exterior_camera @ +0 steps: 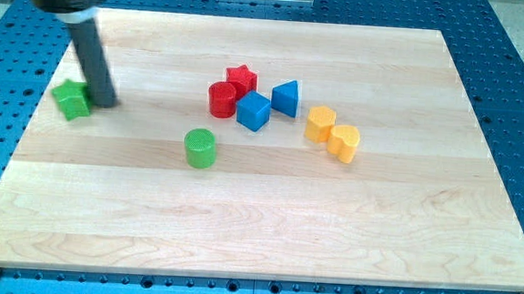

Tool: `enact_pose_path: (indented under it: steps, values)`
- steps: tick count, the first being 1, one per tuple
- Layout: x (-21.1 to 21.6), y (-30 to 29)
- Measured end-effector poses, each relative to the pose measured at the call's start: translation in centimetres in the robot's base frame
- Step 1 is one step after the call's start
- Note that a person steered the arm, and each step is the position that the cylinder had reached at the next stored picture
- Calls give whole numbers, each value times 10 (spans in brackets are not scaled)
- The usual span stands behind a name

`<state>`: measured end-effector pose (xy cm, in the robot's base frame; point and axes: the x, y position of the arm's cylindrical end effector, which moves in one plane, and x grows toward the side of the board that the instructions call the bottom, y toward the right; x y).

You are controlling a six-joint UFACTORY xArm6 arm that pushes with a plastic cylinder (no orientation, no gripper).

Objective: Slightly move the green circle to the left

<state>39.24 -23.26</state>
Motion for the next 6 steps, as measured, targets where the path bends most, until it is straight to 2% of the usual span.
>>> enact_pose_path:
  steps: [3,4,5,6]
  values:
    - [-26,102]
    - [-12,162]
    - [36,191]
    - [72,179]
